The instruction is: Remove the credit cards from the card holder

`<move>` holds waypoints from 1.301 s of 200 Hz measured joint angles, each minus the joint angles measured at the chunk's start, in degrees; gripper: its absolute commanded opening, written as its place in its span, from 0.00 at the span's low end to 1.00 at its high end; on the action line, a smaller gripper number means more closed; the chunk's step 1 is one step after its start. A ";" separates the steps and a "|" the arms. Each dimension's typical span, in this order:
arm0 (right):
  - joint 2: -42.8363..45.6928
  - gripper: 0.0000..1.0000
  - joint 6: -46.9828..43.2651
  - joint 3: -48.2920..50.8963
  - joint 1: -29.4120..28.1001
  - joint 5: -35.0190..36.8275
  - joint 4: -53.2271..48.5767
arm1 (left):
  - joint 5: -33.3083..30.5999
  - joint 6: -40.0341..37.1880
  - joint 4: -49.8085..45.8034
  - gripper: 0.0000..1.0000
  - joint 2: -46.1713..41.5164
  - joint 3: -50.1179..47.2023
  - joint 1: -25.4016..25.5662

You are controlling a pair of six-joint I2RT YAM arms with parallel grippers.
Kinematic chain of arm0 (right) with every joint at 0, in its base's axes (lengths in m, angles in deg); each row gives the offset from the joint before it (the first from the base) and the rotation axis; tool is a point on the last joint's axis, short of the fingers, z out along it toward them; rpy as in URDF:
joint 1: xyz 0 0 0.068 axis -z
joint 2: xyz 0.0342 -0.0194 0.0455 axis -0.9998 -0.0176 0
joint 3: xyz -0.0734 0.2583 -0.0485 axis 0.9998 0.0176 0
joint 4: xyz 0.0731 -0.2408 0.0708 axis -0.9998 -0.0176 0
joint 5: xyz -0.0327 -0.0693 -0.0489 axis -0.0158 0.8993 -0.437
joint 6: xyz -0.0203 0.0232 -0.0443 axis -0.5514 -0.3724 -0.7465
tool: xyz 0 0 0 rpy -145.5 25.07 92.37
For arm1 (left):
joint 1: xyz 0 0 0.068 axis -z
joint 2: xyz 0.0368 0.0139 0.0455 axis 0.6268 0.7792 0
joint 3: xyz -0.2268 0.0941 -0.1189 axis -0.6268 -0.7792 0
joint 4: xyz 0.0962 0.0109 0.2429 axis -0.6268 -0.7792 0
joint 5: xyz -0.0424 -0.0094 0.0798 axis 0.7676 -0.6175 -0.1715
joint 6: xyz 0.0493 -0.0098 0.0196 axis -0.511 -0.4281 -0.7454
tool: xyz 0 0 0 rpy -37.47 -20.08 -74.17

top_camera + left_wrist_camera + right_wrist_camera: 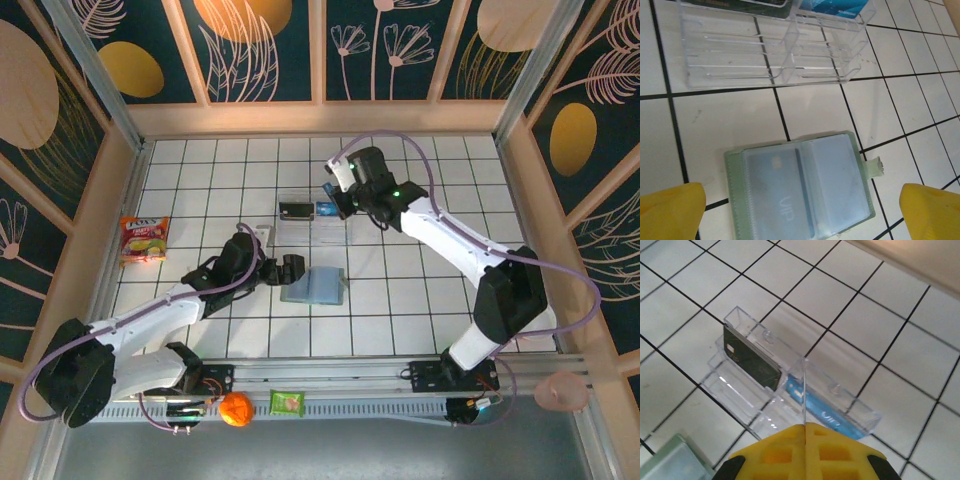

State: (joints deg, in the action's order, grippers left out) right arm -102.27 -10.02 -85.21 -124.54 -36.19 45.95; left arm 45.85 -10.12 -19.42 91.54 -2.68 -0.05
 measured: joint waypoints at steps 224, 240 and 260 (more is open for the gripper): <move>-15.21 0.00 -37.55 -22.64 3.63 -14.75 -22.49 | -10.10 0.92 -12.83 0.99 -1.20 4.68 -2.01; -15.50 0.00 -38.71 -22.67 3.63 -14.73 -22.71 | -10.10 0.94 -13.03 0.99 -1.11 4.92 -2.14; -16.94 0.00 -40.15 -23.10 3.63 -14.51 -23.52 | -10.10 1.07 -13.44 0.99 -0.70 5.31 -2.36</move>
State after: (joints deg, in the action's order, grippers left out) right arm -119.21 -50.17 -108.31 -120.91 -50.71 22.43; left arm 35.75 -9.05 -32.86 90.85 2.63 -2.41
